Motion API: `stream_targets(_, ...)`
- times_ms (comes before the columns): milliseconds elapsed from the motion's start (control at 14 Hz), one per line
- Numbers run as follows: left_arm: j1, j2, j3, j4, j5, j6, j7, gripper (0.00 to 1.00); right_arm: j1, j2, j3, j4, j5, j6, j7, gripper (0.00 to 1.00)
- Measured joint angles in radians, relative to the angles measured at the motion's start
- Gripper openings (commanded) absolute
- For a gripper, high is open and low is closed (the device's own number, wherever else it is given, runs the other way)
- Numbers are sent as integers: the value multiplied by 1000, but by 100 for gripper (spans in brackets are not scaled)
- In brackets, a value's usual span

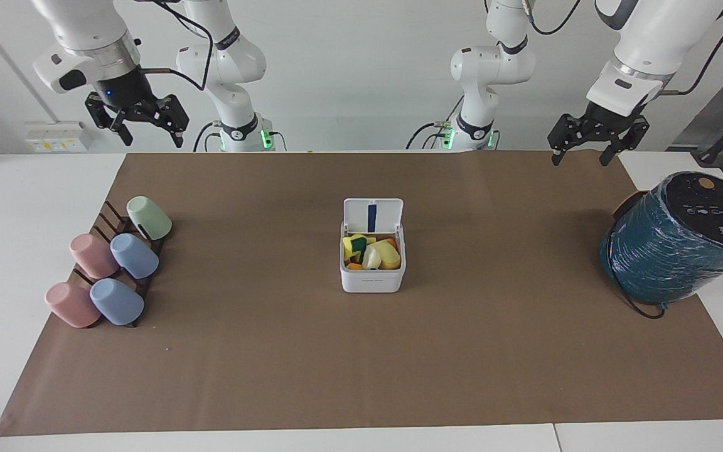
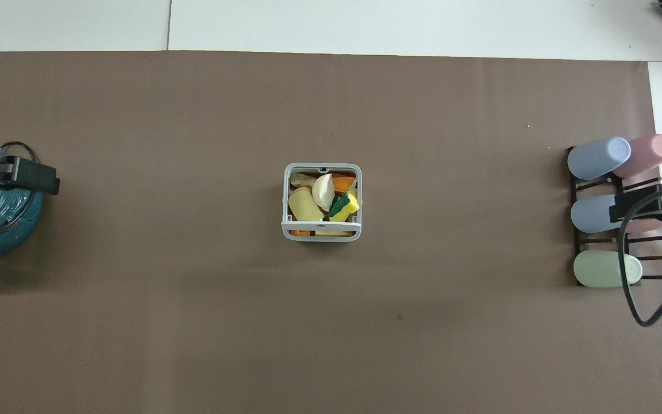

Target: Close trash can lid

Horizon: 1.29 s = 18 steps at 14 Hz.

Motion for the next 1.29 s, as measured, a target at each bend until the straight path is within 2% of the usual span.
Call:
stream_targets(286, -53, 0, -20, -1, -4, 2, -2, 100, 0, 0, 0, 0, 0, 0, 0, 100)
stream_targets(500, -170, -4, -27, -19, -6, 43, -78, 100, 0, 0, 0, 0, 0, 0, 0, 100)
stream_targets(857, -381, -73, -35, -199, -6, 204, -274, 100, 0, 0, 0, 0, 0, 0, 0, 100)
stream_targets(1071, -471, -114, -35, -290, -6, 277, -365, 100, 0, 0, 0, 0, 0, 0, 0, 100)
stream_targets(1286, -536, -117, -35, -346, -6, 351, -445, 97, 0, 0, 0, 0, 0, 7, 0, 100)
